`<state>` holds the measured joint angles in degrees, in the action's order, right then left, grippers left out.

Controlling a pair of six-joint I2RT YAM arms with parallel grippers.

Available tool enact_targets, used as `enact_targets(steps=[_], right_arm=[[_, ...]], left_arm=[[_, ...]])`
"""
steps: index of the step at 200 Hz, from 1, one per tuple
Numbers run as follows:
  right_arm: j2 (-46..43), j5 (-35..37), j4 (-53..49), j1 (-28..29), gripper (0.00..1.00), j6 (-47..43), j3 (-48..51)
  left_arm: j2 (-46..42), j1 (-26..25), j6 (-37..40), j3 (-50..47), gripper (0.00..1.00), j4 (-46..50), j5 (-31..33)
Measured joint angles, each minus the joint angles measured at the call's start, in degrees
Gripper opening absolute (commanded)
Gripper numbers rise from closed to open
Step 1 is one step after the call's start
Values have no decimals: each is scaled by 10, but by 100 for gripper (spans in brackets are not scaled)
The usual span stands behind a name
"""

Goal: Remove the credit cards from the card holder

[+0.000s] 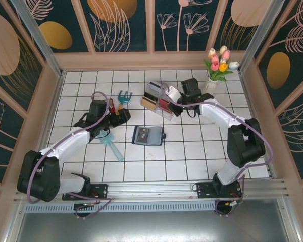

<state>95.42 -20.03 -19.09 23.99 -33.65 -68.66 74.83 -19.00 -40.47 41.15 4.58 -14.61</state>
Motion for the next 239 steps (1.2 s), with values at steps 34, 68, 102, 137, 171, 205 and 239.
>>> enact_targets(steps=[34,68,102,137,171,205,239], right_arm=[[4,7,-3,0,0,-18,-5],[15,7,1,0,0,-21,-15],[48,20,3,0,0,-23,-35],[72,36,8,0,0,-25,-44],[87,41,6,-1,0,-25,-54],[89,51,7,-1,0,-25,-60],[89,52,7,-2,0,-27,-60]], left_arm=[[0,0,6,0,99,4,0],[0,0,14,0,98,15,0],[0,0,15,0,98,20,-6],[0,0,15,0,98,21,-14],[0,0,15,0,98,21,-19],[1,0,15,0,99,21,-20],[10,0,15,0,99,21,-29]])
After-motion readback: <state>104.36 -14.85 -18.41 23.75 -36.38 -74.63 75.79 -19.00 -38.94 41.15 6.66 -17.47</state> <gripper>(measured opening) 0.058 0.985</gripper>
